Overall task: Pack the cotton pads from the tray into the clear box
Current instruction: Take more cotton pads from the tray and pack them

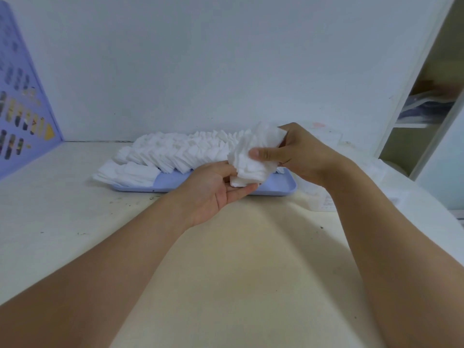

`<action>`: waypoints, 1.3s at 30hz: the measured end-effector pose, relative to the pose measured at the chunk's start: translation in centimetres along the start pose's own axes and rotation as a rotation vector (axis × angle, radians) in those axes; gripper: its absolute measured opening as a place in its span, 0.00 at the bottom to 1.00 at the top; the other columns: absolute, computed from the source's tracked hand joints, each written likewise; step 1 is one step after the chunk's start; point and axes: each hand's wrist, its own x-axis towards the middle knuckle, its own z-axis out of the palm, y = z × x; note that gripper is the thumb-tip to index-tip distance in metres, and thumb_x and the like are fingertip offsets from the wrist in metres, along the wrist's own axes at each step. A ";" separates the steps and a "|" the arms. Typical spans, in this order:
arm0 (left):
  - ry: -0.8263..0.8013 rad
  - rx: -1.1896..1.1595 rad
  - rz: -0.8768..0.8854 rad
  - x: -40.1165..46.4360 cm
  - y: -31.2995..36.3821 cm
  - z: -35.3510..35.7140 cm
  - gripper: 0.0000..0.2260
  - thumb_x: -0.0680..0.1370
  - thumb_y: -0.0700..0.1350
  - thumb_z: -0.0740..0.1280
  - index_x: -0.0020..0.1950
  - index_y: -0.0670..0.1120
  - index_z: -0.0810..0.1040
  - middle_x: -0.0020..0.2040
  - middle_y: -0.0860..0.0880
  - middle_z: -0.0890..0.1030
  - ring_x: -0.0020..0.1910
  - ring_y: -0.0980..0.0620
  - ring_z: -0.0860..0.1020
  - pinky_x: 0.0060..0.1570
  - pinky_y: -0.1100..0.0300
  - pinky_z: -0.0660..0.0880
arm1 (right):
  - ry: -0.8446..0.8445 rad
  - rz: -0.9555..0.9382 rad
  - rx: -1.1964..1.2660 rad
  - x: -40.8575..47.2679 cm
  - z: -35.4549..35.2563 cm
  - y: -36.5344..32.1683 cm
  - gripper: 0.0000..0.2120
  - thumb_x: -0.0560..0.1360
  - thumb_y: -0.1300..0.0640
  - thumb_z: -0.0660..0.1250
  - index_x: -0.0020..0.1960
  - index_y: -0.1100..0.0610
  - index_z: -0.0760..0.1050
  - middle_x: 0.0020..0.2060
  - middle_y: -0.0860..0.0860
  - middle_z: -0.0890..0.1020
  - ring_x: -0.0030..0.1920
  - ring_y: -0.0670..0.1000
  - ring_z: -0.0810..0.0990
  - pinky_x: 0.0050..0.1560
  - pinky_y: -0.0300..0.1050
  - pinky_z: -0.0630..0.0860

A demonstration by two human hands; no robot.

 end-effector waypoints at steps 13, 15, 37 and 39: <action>0.012 -0.050 -0.019 0.1 -0.1 0.0 0.12 0.82 0.37 0.62 0.63 0.35 0.77 0.60 0.36 0.83 0.62 0.39 0.81 0.55 0.52 0.81 | 0.076 -0.004 -0.003 0.4 0.0 0.8 0.11 0.71 0.64 0.78 0.53 0.63 0.83 0.48 0.57 0.88 0.50 0.56 0.87 0.53 0.55 0.84; 0.014 -0.066 -0.016 0.2 -0.1 0.0 0.11 0.82 0.37 0.62 0.63 0.34 0.76 0.60 0.36 0.82 0.63 0.39 0.80 0.56 0.51 0.81 | 0.105 -0.024 -0.002 0.5 0.1 0.9 0.11 0.70 0.66 0.78 0.52 0.64 0.83 0.48 0.57 0.88 0.50 0.57 0.87 0.52 0.54 0.84; 0.011 -0.156 -0.035 0.4 -0.2 -0.4 0.12 0.84 0.37 0.59 0.64 0.34 0.75 0.60 0.36 0.83 0.58 0.39 0.83 0.50 0.54 0.83 | 0.189 -0.049 0.166 0.4 -0.7 0.4 0.11 0.73 0.66 0.75 0.55 0.67 0.82 0.50 0.60 0.87 0.51 0.57 0.87 0.51 0.50 0.84; 0.039 -0.136 -0.020 0.5 -0.2 -0.4 0.12 0.84 0.37 0.60 0.65 0.33 0.74 0.59 0.36 0.83 0.57 0.40 0.83 0.50 0.55 0.83 | 0.177 -0.051 0.277 0.2 -1.5 0.2 0.12 0.73 0.63 0.75 0.55 0.65 0.82 0.50 0.59 0.87 0.53 0.58 0.86 0.51 0.50 0.84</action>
